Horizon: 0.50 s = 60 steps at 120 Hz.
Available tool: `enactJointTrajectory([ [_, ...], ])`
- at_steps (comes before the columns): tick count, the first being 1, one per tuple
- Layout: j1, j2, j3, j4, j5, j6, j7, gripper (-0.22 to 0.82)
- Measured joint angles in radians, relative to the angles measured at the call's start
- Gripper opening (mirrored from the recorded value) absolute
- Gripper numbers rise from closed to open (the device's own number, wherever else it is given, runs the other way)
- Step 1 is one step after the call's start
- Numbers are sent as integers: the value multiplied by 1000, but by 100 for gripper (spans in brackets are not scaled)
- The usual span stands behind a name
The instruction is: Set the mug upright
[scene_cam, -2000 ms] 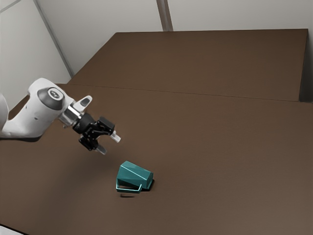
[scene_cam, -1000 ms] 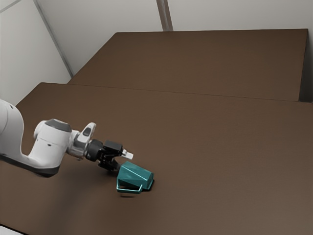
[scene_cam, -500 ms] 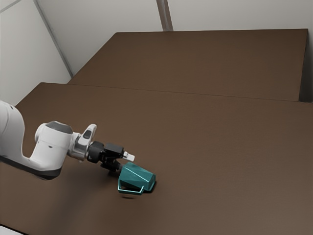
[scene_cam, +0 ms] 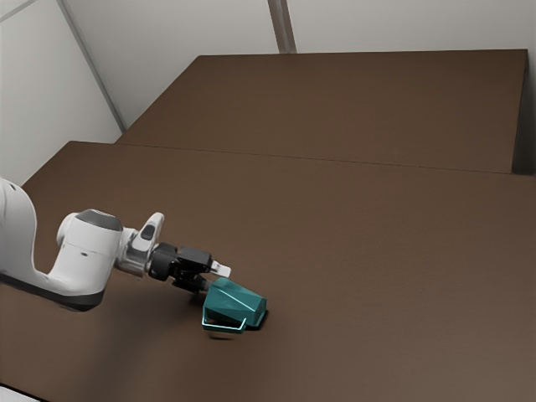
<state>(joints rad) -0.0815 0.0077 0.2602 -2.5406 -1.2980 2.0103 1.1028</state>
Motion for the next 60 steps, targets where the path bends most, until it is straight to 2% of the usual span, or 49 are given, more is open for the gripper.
enactJointTrajectory([
  [28, -42, 26, -2, 2, -29, 15, 7, 56],
  [34, -61, 27, -2, 2, -32, 20, 8, 47],
  [49, -93, 26, -2, 3, -36, 29, 4, 16],
  [60, -94, 25, -3, 3, -37, 33, 2, 4],
])
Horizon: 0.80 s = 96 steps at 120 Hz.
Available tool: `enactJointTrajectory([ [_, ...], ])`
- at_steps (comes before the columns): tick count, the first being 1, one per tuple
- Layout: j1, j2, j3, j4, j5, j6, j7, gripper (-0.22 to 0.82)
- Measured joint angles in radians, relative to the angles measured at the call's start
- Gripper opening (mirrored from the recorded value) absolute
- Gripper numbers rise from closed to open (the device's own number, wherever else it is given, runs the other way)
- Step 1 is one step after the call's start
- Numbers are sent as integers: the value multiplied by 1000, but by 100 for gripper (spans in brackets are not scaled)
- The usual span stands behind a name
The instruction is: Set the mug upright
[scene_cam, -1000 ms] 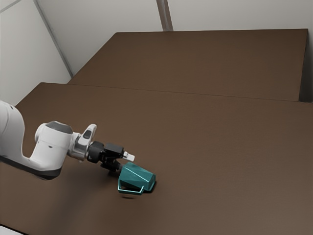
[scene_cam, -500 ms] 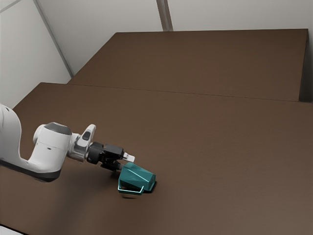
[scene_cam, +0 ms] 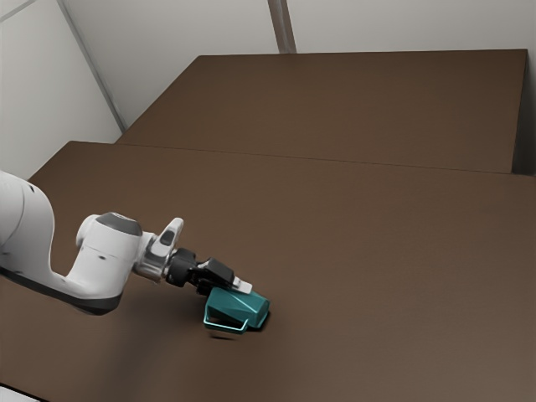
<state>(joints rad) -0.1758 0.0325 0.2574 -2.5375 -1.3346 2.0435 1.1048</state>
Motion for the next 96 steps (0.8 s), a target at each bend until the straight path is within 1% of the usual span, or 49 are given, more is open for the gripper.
enactJointTrajectory([
  [24, 15, -17, -1, 6, 0, 8, -6, -7],
  [38, 43, -48, -23, 30, -15, 8, -8, -13],
  [52, 45, -82, -29, 71, -20, 8, -11, -15],
  [56, 45, -84, -37, 102, -5, 10, -15, -16],
  [63, 36, -84, -43, 185, 95, 18, -35, -16],
  [72, 34, -78, -57, 276, 282, 42, -72, -17],
  [80, 32, -77, -71, 327, 506, 71, -110, -18],
  [96, 50, -63, -130, 411, 972, 122, -209, -18],
])
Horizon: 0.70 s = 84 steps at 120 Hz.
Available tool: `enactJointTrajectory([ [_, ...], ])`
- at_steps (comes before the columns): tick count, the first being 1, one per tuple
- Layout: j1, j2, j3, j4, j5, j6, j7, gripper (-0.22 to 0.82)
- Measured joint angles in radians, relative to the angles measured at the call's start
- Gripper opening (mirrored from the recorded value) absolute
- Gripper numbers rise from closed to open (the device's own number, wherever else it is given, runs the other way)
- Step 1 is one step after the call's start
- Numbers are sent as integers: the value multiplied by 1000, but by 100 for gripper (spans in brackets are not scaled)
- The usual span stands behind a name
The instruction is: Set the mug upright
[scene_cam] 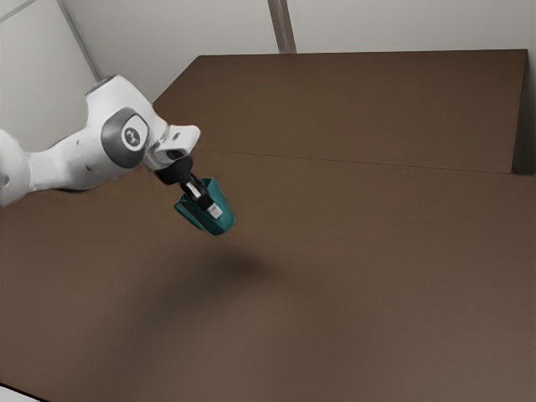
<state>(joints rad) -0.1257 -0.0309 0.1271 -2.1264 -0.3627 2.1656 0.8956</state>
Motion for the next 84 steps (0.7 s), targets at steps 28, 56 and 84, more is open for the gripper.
enactJointTrajectory([
  [28, -46, 78, -32, -6, 346, 72, -233, -18],
  [56, -27, 127, -33, -63, 382, 198, -446, -18],
  [84, -39, 150, -33, -66, 368, 242, -589, 9],
])
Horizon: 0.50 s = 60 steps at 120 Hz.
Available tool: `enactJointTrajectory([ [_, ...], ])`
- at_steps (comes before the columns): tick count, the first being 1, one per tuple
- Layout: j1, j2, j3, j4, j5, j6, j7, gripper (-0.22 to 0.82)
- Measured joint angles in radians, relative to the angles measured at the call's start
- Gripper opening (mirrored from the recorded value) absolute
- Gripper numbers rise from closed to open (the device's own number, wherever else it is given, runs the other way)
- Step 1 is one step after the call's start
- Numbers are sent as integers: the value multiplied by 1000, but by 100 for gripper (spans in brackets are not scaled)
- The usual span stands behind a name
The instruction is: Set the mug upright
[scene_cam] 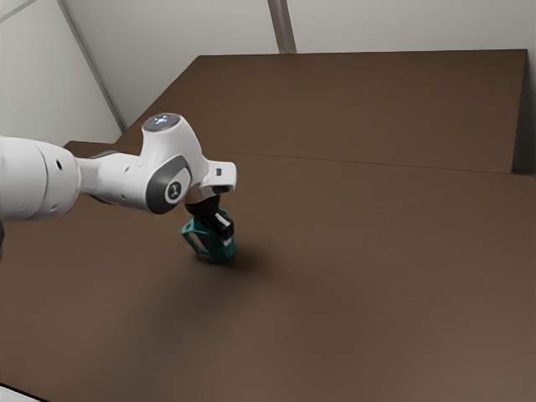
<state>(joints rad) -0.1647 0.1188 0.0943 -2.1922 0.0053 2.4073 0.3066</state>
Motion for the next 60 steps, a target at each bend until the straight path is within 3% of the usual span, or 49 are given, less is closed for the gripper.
enactJointTrajectory([
  [14, -3, 1, 1, 2, -14, 8, -51, 30],
  [31, -8, -4, 1, 41, -17, -2, -98, 44],
  [60, -3, -29, -22, 551, 10, -404, -167, 54],
])
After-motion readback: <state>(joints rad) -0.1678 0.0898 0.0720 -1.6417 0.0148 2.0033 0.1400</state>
